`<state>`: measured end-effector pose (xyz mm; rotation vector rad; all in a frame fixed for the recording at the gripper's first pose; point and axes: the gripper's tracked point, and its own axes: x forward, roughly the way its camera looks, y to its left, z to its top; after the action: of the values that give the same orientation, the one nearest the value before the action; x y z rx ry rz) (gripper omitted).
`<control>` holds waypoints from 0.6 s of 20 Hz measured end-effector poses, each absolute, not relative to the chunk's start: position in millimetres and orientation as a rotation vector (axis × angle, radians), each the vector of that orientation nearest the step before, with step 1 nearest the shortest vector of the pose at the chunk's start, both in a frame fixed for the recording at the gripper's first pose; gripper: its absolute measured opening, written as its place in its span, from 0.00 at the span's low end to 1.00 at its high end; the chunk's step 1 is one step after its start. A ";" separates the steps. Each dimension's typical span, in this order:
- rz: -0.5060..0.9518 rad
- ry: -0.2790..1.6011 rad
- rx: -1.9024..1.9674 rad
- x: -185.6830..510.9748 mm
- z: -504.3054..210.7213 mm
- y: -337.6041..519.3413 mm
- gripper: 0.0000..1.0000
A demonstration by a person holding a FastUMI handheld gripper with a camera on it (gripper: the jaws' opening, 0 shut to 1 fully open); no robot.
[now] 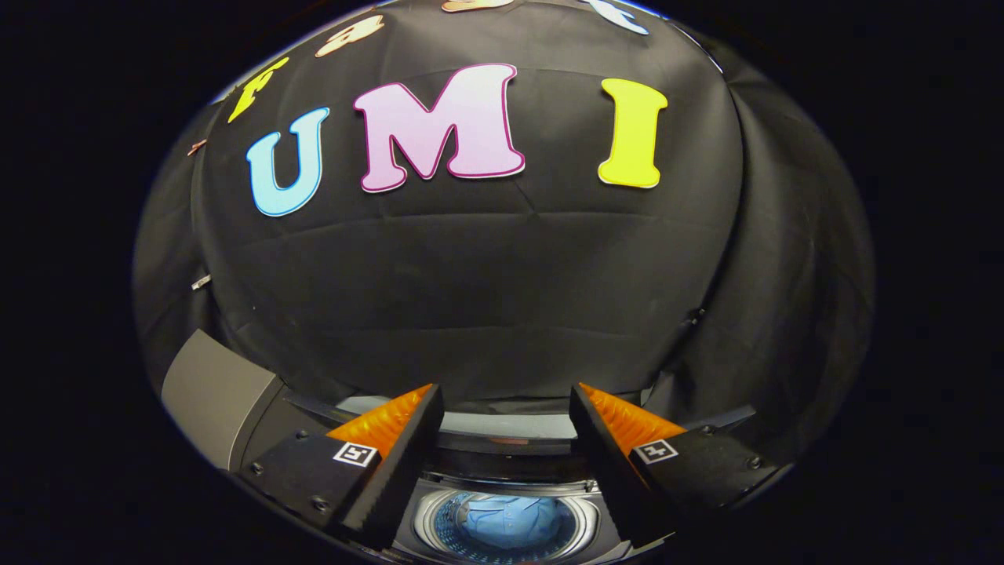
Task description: Put the clothes into the washing machine and then close the washing machine lid.
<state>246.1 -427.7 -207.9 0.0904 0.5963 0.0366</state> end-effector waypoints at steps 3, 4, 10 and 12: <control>0.037 0.592 0.088 236.1 -207.5 -425.9 1.00; 0.037 0.592 0.089 233.0 -207.6 -425.7 1.00; 0.030 0.600 0.087 210.9 -207.4 -423.5 1.00; 0.022 0.603 0.082 204.8 -211.2 -423.6 1.00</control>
<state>204.8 -423.6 -211.2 0.0821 0.6026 0.0220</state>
